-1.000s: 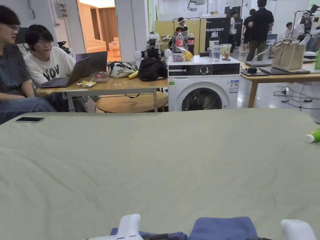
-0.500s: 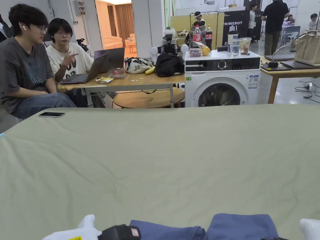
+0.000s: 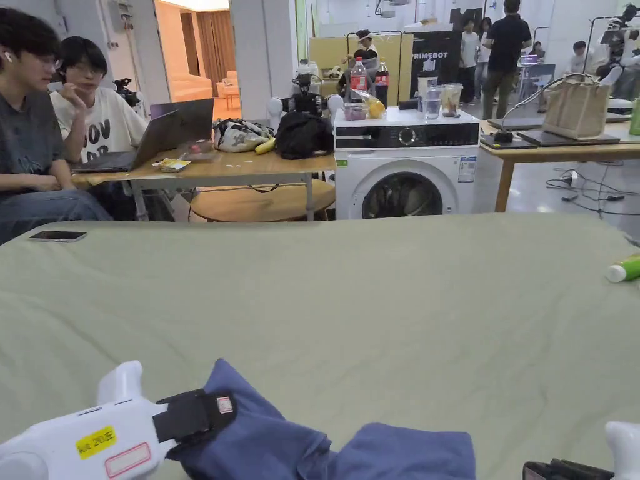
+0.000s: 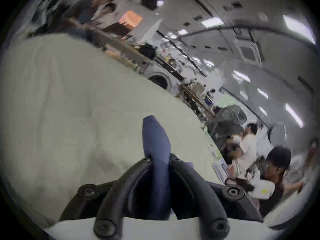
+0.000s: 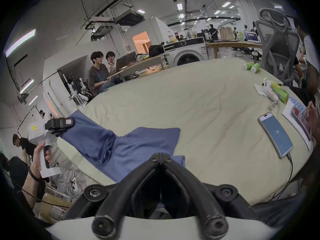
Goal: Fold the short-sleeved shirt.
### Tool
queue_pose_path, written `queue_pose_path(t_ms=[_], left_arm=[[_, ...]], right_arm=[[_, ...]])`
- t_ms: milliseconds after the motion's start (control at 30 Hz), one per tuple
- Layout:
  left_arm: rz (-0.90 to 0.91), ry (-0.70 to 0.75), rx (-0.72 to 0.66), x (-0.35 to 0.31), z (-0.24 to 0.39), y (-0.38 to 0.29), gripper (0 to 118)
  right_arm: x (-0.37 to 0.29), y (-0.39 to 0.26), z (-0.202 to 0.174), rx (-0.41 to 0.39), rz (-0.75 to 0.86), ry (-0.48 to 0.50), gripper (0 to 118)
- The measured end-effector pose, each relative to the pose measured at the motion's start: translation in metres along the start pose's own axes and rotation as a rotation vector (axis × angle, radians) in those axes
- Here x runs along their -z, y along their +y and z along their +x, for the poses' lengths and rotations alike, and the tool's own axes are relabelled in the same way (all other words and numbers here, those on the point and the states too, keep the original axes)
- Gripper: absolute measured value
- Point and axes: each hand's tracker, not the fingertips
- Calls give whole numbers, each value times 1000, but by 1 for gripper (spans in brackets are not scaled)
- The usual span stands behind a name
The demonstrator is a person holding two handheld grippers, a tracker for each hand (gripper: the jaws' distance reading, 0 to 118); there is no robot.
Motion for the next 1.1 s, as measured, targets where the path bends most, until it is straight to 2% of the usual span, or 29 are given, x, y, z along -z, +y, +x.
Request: queue_pose_path(t_ms=[67,133,200,300,333,367,400,433,500,533,600,633,667,733,800,900,1000,1033,1067,1100], left_arm=[[-89,-82,26,31,33,-14,7],[-190,-109,81,74,64,-33,7],[-280,-120,132,117,83,-54,7],[-398,-212,108,164,104,-80,7],[-433,-269,120,173,110,-85,13],[-450,-331,123,176,115,-87,32],[-439,-360,123,174,120,-88,57],[-399,-396,116,166,123,-84,61],[-352,-430,123,159,121,-77,58],[-335,-388,123,158,117,-74,51],[-342,-270,100,165,110,-74,17],[-367,-251,81,174,103,-81,5],[-408,-274,49,186,98,-90,5],[-556,-291,-4,210,91,-116,5],[-632,-288,-23,225,86,-144,3],[-560,-318,-69,218,91,-148,0],[-548,-337,-52,205,92,-134,0],[-519,-349,-46,196,91,-128,2],[-469,-353,-57,187,87,-122,10],[-428,-369,-77,177,82,-112,24]], right_arm=[[-2,1,-1,5,12,-3,0],[-6,0,-3,9,22,0,0],[-11,-3,-4,48,45,3,0],[-20,-7,-5,61,58,17,0],[-23,-8,-4,54,61,8,0],[-24,-8,-1,48,60,-7,0],[-25,-9,3,43,55,-17,0],[-27,-10,8,38,49,-21,0],[-29,-11,17,37,30,-31,0],[-29,-12,21,39,21,-42,0],[-32,-15,27,47,27,-56,0],[-32,-16,30,63,29,-59,0],[-32,-16,32,86,32,-54,0],[-31,-15,31,91,35,-54,0],[-30,-15,28,88,31,-43,0],[-25,-16,21,49,10,-52,0],[-12,-14,16,42,-17,-42,0],[-6,-13,14,39,-32,-34,0],[1,-12,10,30,-51,-22,0],[11,-10,7,18,-71,-12,0]])
